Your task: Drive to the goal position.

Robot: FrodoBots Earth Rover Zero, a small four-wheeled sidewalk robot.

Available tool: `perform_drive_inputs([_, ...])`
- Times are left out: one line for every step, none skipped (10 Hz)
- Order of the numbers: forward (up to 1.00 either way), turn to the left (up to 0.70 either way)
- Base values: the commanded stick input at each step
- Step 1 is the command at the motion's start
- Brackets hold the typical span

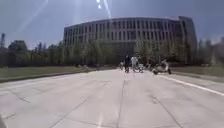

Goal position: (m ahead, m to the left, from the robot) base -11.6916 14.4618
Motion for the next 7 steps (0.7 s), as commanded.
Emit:
perform_drive_inputs([0.85, 0.0])
perform_drive_inputs([0.85, -0.01])
perform_drive_inputs([0.85, -0.02])
perform_drive_inputs([0.85, -0.02])
perform_drive_inputs([0.85, -0.02])
perform_drive_inputs([0.85, -0.02])
perform_drive_inputs([0.85, -0.02])
